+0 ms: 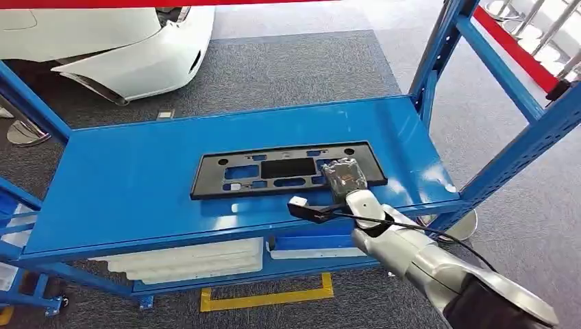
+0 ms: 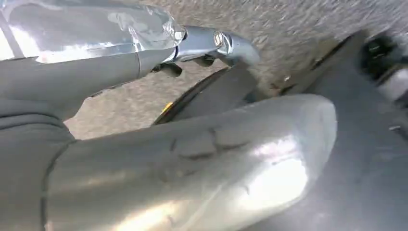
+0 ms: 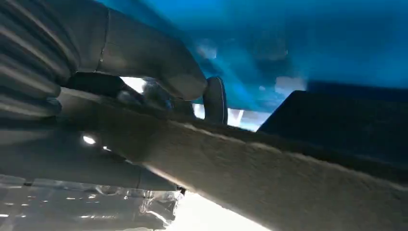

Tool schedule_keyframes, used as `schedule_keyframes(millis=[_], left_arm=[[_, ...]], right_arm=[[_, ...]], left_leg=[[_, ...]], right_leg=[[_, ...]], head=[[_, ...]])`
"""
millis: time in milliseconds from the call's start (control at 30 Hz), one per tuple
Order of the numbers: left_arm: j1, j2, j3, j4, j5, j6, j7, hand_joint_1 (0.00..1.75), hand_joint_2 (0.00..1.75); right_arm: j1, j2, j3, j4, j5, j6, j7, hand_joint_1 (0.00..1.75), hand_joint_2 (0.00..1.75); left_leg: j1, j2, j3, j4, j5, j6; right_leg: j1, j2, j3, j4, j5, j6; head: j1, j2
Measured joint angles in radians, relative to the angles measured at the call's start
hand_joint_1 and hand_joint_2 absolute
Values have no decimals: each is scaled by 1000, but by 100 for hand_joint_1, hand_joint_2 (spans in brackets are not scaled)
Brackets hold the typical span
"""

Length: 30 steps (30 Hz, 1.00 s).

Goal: Take the parts from the cabinet and place them on the table.

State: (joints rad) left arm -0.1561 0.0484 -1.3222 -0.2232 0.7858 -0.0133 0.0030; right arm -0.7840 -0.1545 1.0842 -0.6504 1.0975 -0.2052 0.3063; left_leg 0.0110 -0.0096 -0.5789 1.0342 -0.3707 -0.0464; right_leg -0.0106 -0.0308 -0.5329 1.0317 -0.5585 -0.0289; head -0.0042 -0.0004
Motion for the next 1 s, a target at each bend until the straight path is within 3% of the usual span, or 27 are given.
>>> schedule_keyframes(millis=[133,567,633,800,1000], left_arm=[[-17,0,2,0,-10,37,-25,0,0],[-20,0,32,0,17,-14,-29,0,0],[-14,0,42,0,21,-29,-30,0,0],[1,-4,45,0,8,-43,-40,0,0],[11,-17,43,0,-55,-62,-31,0,0]], right_arm=[[0,-6,4,3,-3,-3,21,175,175],[-1,-43,4,-54,50,-15,91,175,175],[-8,-68,4,-129,87,21,127,175,175],[-43,-139,-20,-365,181,190,172,175,175],[-51,-215,-48,-625,257,248,167,175,175]], left_leg=[[0,0,0,0,0,0],[0,0,0,0,0,0],[0,0,0,0,0,0],[0,0,0,0,0,0],[0,1,0,0,0,0]], right_leg=[[0,0,0,0,0,0],[0,0,0,0,0,0],[0,0,0,0,0,0],[0,0,-1,0,0,0],[0,1,-1,0,0,0]], head=[[0,0],[-1,0],[-1,0],[0,0],[1,0]])
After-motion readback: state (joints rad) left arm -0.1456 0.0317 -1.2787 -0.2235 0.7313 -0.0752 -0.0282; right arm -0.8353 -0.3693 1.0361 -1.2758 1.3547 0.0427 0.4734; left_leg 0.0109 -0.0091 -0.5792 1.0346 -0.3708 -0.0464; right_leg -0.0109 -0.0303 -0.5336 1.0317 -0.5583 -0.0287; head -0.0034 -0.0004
